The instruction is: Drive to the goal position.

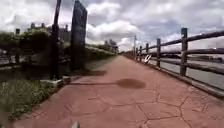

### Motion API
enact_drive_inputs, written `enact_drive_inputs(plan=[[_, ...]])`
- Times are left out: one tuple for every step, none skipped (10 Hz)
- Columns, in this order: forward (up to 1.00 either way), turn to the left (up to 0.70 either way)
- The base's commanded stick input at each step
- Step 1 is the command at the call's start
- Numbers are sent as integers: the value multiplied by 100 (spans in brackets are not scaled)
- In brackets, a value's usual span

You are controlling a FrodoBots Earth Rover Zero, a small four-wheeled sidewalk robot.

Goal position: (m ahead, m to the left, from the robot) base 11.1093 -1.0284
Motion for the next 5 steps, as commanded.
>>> enact_drive_inputs(plan=[[100,-3],[100,-27],[100,-27],[100,-27],[100,-4]])
